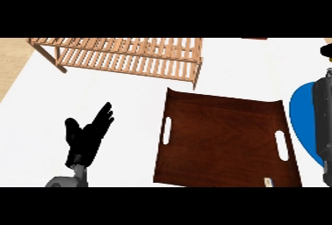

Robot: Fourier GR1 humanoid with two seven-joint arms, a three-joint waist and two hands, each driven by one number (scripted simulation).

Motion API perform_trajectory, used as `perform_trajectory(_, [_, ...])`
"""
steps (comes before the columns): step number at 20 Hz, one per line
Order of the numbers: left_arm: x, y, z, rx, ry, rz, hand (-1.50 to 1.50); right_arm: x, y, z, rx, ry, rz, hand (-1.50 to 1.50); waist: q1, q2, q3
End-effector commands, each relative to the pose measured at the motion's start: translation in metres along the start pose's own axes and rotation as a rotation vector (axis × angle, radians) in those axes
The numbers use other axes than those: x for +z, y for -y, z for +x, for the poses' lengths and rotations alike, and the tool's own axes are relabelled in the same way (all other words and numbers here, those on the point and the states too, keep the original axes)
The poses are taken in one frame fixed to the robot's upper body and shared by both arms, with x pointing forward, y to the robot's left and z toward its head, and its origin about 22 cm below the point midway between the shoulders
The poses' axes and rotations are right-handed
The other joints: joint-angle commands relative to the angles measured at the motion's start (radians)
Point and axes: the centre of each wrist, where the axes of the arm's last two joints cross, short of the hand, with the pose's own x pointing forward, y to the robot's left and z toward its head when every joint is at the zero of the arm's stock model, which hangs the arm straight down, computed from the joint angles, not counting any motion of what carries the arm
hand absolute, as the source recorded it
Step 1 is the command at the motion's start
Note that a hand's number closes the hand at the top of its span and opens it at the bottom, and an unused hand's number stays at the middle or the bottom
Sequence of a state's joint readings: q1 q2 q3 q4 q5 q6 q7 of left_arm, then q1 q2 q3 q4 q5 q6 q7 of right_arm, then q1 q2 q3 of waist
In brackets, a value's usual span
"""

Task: Pick the lemon from the tray and place it in the plate

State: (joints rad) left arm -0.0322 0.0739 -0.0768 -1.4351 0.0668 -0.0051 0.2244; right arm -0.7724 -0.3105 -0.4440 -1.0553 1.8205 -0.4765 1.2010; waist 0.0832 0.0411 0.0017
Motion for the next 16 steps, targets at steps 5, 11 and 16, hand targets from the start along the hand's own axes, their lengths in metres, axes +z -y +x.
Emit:
perform_trajectory(5, [0.002, 0.002, -0.012, 0.013, -0.027, 0.025, 0.0, -0.011, -0.021, -0.046, -0.049, -0.3, -0.23, 1.5, -0.032, -0.011, 0.001])
perform_trajectory(11, [0.006, -0.005, -0.018, 0.028, -0.035, 0.04, 0.0, -0.005, -0.038, -0.092, -0.022, -0.342, -0.297, 1.5, -0.043, -0.02, 0.001])
perform_trajectory(16, [0.0, -0.013, -0.011, 0.029, -0.036, 0.058, 0.0, -0.023, -0.05, -0.124, -0.019, -0.368, -0.323, 1.5, -0.056, -0.022, 0.002])
